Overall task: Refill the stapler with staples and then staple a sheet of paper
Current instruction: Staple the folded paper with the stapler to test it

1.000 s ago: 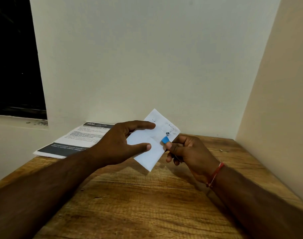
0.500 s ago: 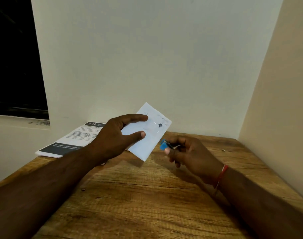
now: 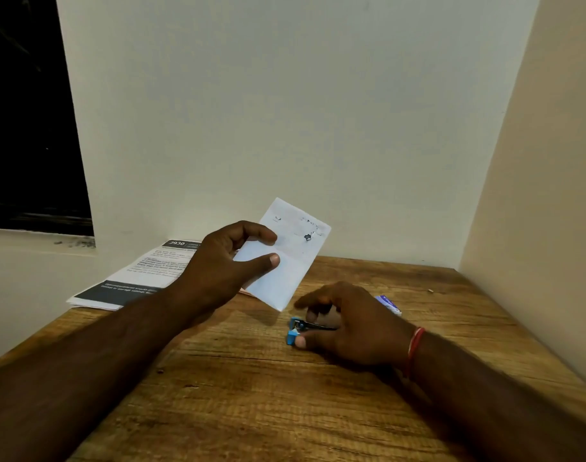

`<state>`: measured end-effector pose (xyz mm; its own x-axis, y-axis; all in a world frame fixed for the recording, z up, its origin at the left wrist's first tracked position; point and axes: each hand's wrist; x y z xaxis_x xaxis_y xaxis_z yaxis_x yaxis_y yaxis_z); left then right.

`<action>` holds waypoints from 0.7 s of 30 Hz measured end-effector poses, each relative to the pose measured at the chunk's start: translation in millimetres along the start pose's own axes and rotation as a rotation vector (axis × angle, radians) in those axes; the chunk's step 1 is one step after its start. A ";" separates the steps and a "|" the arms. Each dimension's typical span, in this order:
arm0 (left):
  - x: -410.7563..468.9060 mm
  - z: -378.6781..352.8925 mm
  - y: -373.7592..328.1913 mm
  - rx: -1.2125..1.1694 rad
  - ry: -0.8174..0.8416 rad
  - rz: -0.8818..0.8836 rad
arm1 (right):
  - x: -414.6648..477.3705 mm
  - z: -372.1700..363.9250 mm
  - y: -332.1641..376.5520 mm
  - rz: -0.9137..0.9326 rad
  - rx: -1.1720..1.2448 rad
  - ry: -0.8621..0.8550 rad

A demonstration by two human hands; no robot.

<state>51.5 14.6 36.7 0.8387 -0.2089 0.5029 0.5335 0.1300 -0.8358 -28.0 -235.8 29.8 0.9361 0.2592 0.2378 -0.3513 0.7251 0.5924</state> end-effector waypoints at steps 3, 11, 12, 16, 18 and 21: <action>0.1 -5.7 -0.2 -0.073 -0.014 0.046 | 2.9 0.9 6.5 -0.027 0.317 -0.167; 2.0 -14.4 2.1 -0.263 0.006 0.181 | 3.9 -7.3 8.5 0.010 0.939 -0.162; 2.1 -14.1 1.4 -0.261 0.005 0.182 | 4.2 -7.1 8.8 0.005 0.976 -0.161; 0.0 -14.6 -2.2 -0.218 0.014 0.178 | 5.0 -6.8 8.5 0.004 1.045 -0.133; -0.5 -14.6 -2.8 -0.199 0.011 0.176 | 3.6 -6.1 10.1 0.001 1.039 -0.117; -1.0 -14.4 -2.8 -0.198 0.014 0.186 | -0.6 -5.8 15.1 -0.006 0.989 -0.094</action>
<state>47.5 0.5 35.4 0.9179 -0.2129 0.3349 0.3377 -0.0241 -0.9410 -33.7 -221.2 34.2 0.9476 0.1748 0.2675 -0.2443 -0.1433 0.9590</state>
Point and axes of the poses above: each hand's wrist, its own x-axis towards the middle knuckle, its own z-axis out of the back of the hand, y = z × x, and after that the axes turned 8 degrees about x, right-handed
